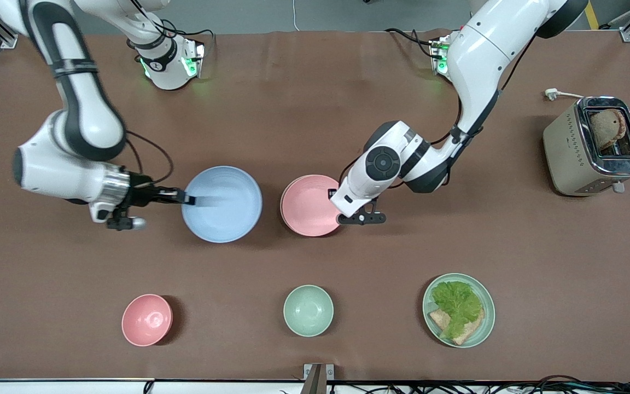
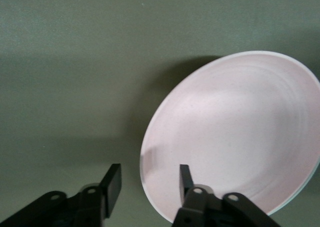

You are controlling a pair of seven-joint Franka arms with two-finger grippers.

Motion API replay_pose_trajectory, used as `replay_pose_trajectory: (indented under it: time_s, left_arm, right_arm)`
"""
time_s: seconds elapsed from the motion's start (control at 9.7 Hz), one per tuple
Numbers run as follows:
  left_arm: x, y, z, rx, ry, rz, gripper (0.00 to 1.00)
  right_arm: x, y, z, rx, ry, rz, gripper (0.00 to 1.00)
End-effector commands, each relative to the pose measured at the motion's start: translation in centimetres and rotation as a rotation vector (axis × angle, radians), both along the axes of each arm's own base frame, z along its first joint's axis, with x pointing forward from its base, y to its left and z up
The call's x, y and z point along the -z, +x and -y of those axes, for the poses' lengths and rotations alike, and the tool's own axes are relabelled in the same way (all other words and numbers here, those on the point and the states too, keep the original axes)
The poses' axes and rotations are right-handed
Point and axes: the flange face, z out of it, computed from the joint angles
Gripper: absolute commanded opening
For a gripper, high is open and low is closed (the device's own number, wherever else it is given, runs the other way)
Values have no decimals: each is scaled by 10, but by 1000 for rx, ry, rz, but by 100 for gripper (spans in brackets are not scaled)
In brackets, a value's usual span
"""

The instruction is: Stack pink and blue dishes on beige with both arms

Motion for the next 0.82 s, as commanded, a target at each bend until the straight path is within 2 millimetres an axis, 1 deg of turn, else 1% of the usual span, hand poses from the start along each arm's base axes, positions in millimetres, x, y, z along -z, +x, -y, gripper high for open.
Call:
replay_pose_trajectory:
  time_s: [0.0, 0.1, 0.21, 0.31, 0.41, 0.52, 0.62, 0.72]
  left_arm:
    - [-47, 26, -36, -41, 53, 48, 100]
    - [-100, 47, -65, -77, 79, 80, 100]
    - [-153, 69, -101, -132, 99, 108, 100]
    - [-203, 92, -149, -171, 116, 137, 100]
    - [-241, 108, -193, -158, 154, 178, 100]
    - [-270, 114, -234, -143, 194, 211, 100]
    - [-296, 116, -278, -145, 208, 240, 100]
    - [-320, 113, -314, -122, 226, 261, 100]
  right_arm:
    - [-3, -16, -43, -13, -10, -4, 1]
    - [6, -23, -52, -20, -16, -13, 2]
    - [10, -28, -61, -33, -16, -19, 2]
    - [15, -33, -83, -39, -27, -5, 2]
    - [27, -37, -101, -27, -43, -2, 3]
    - [35, -41, -121, -18, -53, 13, 3]
    - [40, -46, -139, -11, -58, 28, 3]
    - [44, -51, -155, -10, -59, 43, 3]
